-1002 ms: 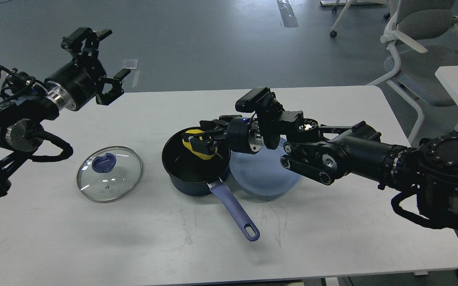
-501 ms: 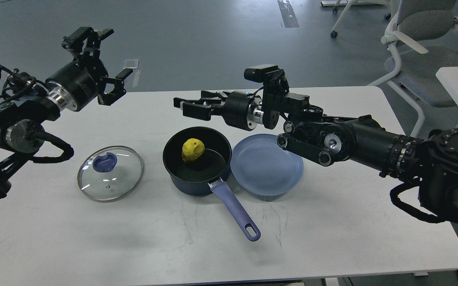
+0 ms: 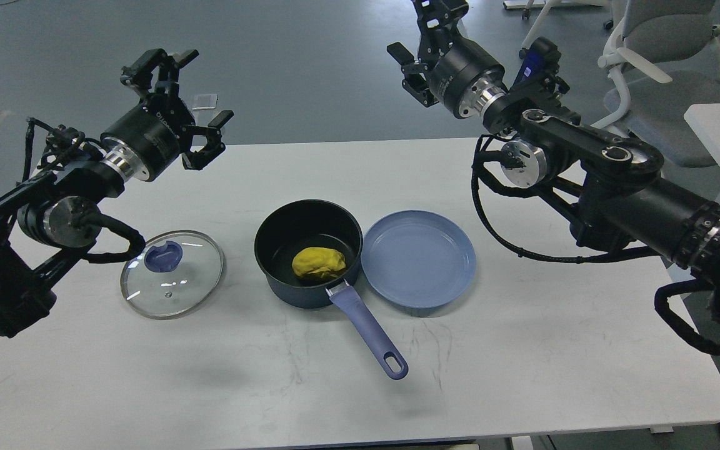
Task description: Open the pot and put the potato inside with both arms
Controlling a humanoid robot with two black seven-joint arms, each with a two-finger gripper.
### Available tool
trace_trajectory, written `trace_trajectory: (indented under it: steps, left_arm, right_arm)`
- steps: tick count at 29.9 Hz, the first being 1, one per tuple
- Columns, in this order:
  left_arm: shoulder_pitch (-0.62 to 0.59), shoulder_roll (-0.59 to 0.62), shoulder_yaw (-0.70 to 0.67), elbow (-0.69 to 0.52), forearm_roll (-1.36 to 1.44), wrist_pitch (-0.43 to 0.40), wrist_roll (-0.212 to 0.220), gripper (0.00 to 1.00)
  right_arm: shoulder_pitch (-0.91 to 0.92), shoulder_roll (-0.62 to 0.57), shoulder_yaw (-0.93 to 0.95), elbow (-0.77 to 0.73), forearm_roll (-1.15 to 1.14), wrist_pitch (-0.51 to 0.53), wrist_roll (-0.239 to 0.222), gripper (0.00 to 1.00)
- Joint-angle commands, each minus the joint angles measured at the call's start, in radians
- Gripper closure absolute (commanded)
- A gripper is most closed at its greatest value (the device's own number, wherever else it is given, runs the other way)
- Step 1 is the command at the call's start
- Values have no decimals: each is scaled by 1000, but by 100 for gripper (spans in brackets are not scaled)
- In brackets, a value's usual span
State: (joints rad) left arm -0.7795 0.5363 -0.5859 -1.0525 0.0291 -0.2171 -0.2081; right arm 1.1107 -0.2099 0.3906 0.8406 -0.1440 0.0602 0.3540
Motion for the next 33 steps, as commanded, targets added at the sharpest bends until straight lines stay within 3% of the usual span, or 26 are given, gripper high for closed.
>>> trace_trajectory:
  steps: [1, 3, 8, 12, 16, 28, 33]
  left_arm:
    - [32, -30, -37, 0, 0, -1, 0, 1]
    - [43, -42, -54, 3, 0, 1, 0, 1]
    - [66, -56, -57, 8, 0, 4, 7, 1]
    - [77, -56, -57, 14, 0, 4, 10, 1]
    - [86, -55, -57, 19, 0, 1, 13, 1]
    - [97, -21, -60, 3, -1, -15, 18, 1]
    - [97, 7, -60, 3, -29, -59, 26, 1]
  right_arm:
    - [-52, 3, 69, -8, 43, 21, -3, 0]
    - [-69, 6, 80, -8, 43, 21, -13, 0]
    - [-107, 21, 83, -2, 44, 12, -98, 0]
    - [-109, 35, 93, 0, 44, 10, -107, 0]
    - [-120, 35, 97, 24, 95, 21, -161, 0]
    - [-117, 20, 97, 64, 103, 104, -170, 0]
    - [-100, 15, 97, 43, 103, 96, -184, 0]
